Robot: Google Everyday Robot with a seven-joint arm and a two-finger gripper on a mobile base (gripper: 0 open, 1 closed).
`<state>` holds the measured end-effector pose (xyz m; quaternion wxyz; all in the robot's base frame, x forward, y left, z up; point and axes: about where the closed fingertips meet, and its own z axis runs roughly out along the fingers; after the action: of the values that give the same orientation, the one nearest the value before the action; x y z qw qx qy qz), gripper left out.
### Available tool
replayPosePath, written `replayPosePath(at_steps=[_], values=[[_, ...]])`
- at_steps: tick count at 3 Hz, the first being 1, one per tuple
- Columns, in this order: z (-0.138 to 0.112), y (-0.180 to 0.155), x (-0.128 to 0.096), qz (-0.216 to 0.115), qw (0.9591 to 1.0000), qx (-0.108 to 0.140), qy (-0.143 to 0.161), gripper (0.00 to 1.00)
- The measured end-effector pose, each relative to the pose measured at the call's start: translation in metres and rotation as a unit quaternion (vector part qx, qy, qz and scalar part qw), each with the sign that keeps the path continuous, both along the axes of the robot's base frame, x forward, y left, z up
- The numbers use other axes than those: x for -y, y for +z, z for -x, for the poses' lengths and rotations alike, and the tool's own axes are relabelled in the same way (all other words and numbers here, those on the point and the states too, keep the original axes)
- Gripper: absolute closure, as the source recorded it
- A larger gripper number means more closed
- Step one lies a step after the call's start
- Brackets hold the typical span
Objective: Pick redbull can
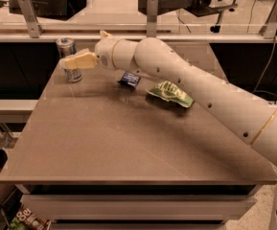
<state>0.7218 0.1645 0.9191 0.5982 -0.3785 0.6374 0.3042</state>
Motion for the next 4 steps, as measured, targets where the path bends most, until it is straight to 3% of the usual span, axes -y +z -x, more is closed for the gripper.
replayPosePath(at_steps=[2,3,4], values=[[0.015,0.000,-0.039,-0.026,0.9991,-0.017,0.030,0.00],[0.016,-0.002,-0.053,-0.047,0.9978,-0.023,0.040,0.16],[0.017,-0.002,-0.055,-0.046,0.9978,-0.023,0.042,0.41]])
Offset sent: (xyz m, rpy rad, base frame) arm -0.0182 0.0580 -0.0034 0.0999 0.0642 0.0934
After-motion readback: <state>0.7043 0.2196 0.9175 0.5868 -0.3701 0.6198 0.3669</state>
